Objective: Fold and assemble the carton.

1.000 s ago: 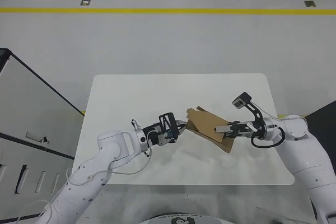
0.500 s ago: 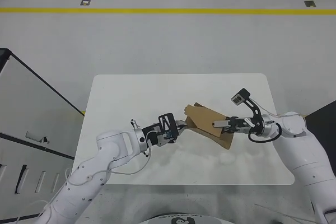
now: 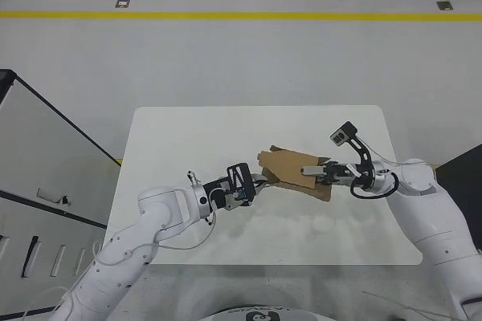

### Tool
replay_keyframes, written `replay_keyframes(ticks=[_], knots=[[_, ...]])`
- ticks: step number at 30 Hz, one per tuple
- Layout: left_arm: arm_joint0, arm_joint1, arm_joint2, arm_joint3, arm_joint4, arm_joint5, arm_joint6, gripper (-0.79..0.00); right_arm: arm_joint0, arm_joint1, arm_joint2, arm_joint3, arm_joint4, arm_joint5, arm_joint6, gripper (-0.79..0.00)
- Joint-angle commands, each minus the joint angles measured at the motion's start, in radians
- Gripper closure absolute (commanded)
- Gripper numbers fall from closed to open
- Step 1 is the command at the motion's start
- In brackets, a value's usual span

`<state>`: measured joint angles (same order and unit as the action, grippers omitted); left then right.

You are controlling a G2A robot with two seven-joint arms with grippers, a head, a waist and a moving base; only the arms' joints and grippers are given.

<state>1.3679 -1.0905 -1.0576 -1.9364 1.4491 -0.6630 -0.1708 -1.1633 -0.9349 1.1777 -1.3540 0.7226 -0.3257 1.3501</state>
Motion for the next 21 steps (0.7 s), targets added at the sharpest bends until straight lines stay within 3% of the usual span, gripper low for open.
replay_keyframes(ticks=[1, 5, 7, 21], knots=[[-0.001, 0.000, 0.000, 0.001, -0.001, -0.001, 0.000, 0.000, 0.001, -0.002, -0.001, -0.004, -0.004, 0.001, -0.016, -0.074], [-0.002, 0.001, 0.001, 0.004, -0.003, -0.005, 0.002, 0.000, 0.000, -0.007, -0.005, -0.011, -0.006, 0.001, -0.052, -0.077], [-0.003, 0.001, 0.000, 0.006, -0.004, -0.006, 0.003, 0.000, 0.000, -0.009, -0.010, -0.016, -0.010, 0.003, -0.062, 0.000], [0.020, 0.009, -0.042, -0.001, -0.021, 0.012, 0.017, 0.000, -0.006, -0.014, 0.001, -0.009, -0.023, 0.012, -0.052, 0.000]])
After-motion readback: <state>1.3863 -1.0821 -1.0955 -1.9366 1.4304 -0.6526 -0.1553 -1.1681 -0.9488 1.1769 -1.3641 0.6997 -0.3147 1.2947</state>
